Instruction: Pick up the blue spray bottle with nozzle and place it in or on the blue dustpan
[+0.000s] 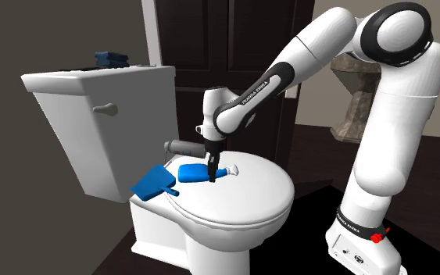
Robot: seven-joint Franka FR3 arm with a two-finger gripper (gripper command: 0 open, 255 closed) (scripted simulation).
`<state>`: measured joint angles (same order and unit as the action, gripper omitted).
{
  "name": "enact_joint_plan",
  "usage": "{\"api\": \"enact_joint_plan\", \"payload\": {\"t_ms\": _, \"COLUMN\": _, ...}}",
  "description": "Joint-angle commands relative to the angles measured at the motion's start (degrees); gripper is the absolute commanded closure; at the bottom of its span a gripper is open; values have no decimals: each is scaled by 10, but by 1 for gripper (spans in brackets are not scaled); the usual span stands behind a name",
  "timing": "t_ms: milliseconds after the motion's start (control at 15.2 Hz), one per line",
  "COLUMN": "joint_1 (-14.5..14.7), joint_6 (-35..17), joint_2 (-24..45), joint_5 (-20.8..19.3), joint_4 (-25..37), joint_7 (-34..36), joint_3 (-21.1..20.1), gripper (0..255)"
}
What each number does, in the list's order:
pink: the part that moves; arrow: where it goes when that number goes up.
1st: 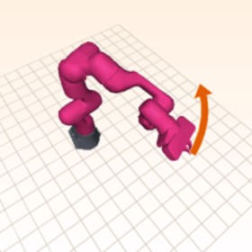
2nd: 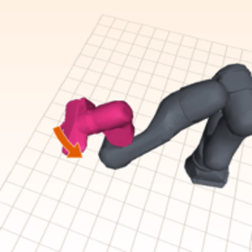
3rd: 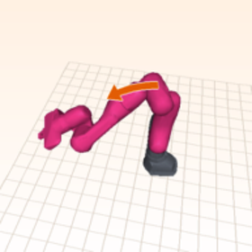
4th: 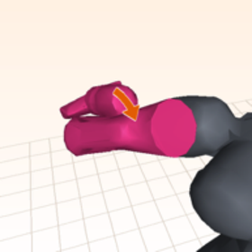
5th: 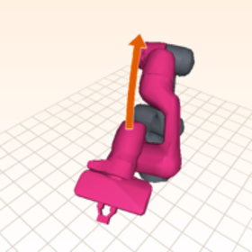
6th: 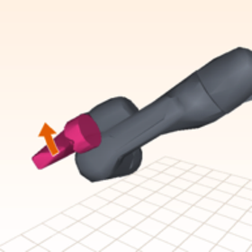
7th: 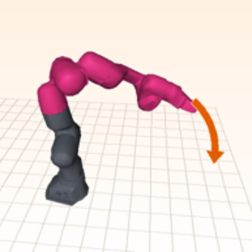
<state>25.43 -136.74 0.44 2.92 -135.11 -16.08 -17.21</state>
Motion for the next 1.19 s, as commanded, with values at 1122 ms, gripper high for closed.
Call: {"api": "enact_joint_plan", "payload": {"t_ms": 1122, "joint_1": -1, "joint_6": 71, "joint_2": -45, "joint_5": 14, "joint_4": 27, "joint_7": -9, "joint_3": 2, "gripper": 255}}
